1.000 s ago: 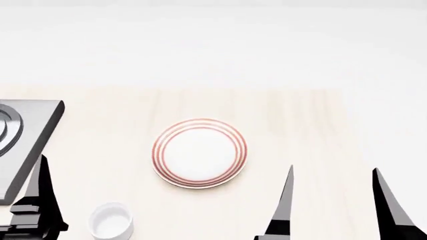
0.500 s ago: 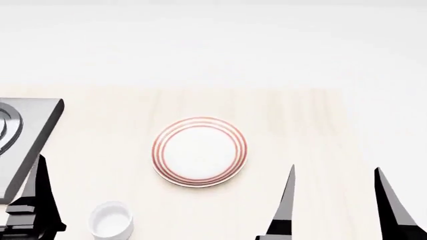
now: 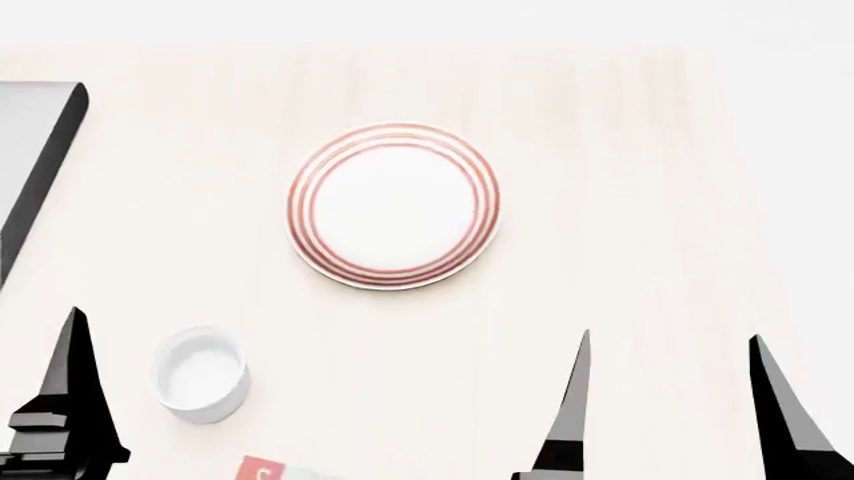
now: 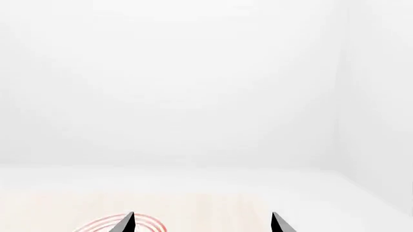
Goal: Pick the akita bowl on the cookies box and place it on the plate.
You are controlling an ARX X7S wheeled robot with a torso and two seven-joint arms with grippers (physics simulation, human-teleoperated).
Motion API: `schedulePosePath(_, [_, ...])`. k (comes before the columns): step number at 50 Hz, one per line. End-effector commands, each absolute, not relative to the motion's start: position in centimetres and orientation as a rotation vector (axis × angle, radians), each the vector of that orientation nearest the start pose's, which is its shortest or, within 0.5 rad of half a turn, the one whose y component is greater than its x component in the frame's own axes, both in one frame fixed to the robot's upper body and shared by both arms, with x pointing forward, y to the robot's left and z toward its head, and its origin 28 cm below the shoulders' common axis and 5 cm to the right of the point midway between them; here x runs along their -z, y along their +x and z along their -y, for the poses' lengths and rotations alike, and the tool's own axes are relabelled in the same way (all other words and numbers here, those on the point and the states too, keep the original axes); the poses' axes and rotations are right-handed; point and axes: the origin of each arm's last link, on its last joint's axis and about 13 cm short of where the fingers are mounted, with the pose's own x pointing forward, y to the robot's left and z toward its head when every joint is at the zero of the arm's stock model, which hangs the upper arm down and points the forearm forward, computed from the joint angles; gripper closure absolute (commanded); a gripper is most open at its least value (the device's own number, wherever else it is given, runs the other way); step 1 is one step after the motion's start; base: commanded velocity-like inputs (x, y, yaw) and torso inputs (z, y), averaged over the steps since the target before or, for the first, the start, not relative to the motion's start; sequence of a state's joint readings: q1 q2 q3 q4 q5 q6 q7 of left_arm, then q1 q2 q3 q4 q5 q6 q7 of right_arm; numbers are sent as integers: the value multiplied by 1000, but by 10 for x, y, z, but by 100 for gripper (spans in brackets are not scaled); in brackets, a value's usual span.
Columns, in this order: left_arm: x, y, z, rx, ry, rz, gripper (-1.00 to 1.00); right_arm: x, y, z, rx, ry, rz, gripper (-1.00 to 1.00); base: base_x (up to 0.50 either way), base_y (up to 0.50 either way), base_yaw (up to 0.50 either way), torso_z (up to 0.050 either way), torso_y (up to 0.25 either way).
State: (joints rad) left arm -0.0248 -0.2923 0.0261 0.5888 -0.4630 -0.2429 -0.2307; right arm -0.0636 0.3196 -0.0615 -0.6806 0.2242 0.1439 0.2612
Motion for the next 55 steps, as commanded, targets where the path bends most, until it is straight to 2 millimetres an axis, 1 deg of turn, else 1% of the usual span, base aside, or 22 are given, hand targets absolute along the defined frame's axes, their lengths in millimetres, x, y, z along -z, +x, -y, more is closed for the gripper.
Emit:
schedulePosePath(1, [-128,199,-230,32,-171,309,-100,-134,180,122,23,-25,440,-100,0,0,0,5,-250])
schedulePosePath(13, [-129,200,-229,28,-163,312,-100,-134,181,122,17,-25,427,-100,0,0,0,5,-250])
schedulePosePath(15, [-127,203,-230,-9,-168,295,-100,-133,181,122,-71,32,365,-100,0,0,0,5,-250])
schedulePosePath(16, [-126,205,-230,-17,-162,277,-100,-132,181,122,-121,47,291,-100,0,0,0,0,0])
schedulePosePath(18, [-125,206,-230,-30,-143,266,-100,-132,183,122,-135,39,260,-100,0,0,0,0,0])
schedulePosePath(20, [-125,207,-230,-34,-133,257,-100,-134,184,122,-138,40,267,-100,0,0,0,0,0])
schedulePosePath(24, [-125,211,-233,-58,-99,227,-100,-145,188,125,-157,10,225,-100,0,0,0,0,0])
schedulePosePath(25, [-127,212,-234,-68,-90,219,-100,-150,191,126,-179,-19,212,-100,0,0,0,0,0])
schedulePosePath(31, [-131,217,-240,-110,-78,204,-100,-164,194,127,-223,-115,192,-100,0,0,0,0,0])
schedulePosePath(36, [-134,220,-245,-136,-68,195,-100,-182,192,126,-344,-177,170,-100,0,0,0,0,0])
schedulePosePath(37, [-134,221,-245,-139,-68,193,-100,-185,192,126,-352,-181,171,-100,0,0,0,0,0])
schedulePosePath(39, [-134,222,-247,-153,-68,189,-100,-189,191,124,-438,-222,145,-100,0,0,0,0,0])
schedulePosePath(42, [-136,221,-249,-168,-68,194,-100,-192,190,123,-485,-257,122,-100,0,0,0,0,0])
schedulePosePath(43, [-137,222,-250,-181,-68,198,-100,-196,190,123,-529,-274,104,-100,0,0,0,0,0])
schedulePosePath(46, [-137,224,-251,-209,-71,203,-100,-201,191,123,-533,-297,99,-100,0,0,0,0,0])
schedulePosePath(48, [-138,225,-252,-224,-73,204,-100,-208,190,123,-566,-339,94,-100,0,0,0,0,0])
schedulePosePath(53, [-139,226,-253,-236,-73,208,-100,-223,184,120,-633,-381,70,-100,0,0,0,0,0])
schedulePosePath(55, [-138,226,-254,-239,-72,208,-100,-230,179,118,-676,-402,65,-100,0,0,0,0,0])
